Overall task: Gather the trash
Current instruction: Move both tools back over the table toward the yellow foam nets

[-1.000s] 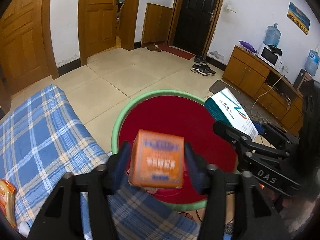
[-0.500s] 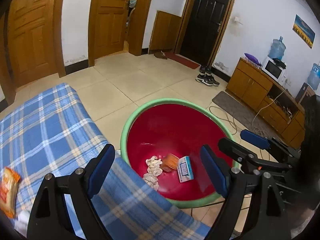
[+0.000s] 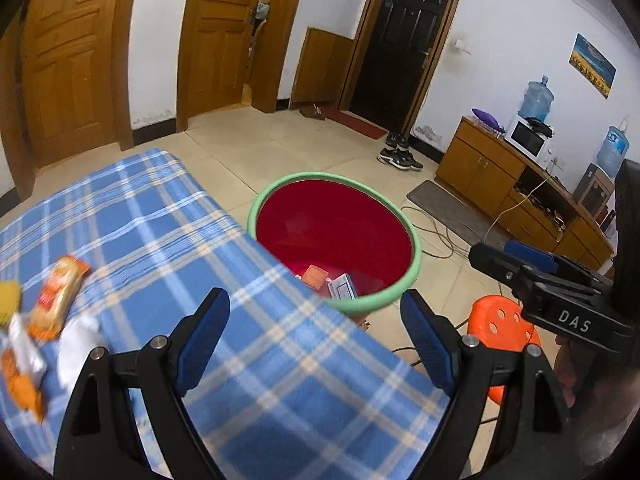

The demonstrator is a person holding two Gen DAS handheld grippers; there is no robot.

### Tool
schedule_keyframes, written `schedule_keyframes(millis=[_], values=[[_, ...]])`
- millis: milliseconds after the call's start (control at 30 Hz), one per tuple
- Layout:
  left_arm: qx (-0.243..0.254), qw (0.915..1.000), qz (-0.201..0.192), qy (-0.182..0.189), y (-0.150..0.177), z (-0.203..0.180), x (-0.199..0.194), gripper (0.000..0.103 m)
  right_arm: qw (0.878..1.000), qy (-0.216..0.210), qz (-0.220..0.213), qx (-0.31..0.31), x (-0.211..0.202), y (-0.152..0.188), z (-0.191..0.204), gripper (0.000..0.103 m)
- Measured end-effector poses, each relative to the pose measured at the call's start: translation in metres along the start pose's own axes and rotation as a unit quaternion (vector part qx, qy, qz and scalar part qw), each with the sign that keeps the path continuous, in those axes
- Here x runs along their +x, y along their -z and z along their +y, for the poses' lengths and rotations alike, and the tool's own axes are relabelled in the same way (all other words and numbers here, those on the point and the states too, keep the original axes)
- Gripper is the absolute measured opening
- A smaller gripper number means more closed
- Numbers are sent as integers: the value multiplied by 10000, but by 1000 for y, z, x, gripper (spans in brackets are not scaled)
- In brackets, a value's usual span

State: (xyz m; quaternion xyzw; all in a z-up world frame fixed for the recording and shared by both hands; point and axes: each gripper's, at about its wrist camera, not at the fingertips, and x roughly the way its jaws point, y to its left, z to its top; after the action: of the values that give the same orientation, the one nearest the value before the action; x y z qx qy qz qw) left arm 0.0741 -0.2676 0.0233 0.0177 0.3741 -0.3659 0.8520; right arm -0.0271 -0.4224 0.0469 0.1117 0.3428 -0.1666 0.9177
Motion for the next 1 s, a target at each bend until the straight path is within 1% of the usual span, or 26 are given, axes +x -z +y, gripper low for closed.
schedule_keyframes(millis=[67, 200, 300, 367, 467, 567, 633, 667, 767, 800, 1000], values=[[50, 10000, -13, -3, 11, -1, -13, 86, 10000, 72, 2, -14, -10, 10, 5, 75], [68, 9999, -87, -34, 23, 3, -31, 86, 9999, 69, 74, 57, -23, 25, 12, 75], [-42, 9997, -185, -129, 29, 12, -42, 86, 9999, 81, 65, 91, -29, 30, 17, 75], [-143, 9995, -206, -173, 31, 17, -47, 86, 10000, 12, 67, 55, -31, 32, 22, 75], [-158, 9990, -227, -354, 37, 28, -55, 86, 10000, -48, 55, -45, -32, 34, 33, 75], [-293, 9978, -313, -511, 44, 45, -73, 86, 9998, -197, 5, -99, -31, 33, 45, 75], [-374, 9959, -383, -728, 49, 60, -89, 86, 9992, -354, -70, -162, -29, 31, 61, 76], [-447, 9938, -442, -917, 54, 72, -101, 86, 9988, -436, -101, -194, -28, 30, 68, 76], [-703, 9872, -620, -1288, 65, 100, -129, 86, 9958, -822, -181, -370, -22, 28, 105, 76], [-871, 9829, -692, -1466, 70, 114, -142, 86, 9944, -944, -172, -446, -20, 28, 117, 76], [-1526, 9633, -896, -2019, 95, 168, -192, 86, 9811, -1664, -49, -992, -10, 30, 196, 76]])
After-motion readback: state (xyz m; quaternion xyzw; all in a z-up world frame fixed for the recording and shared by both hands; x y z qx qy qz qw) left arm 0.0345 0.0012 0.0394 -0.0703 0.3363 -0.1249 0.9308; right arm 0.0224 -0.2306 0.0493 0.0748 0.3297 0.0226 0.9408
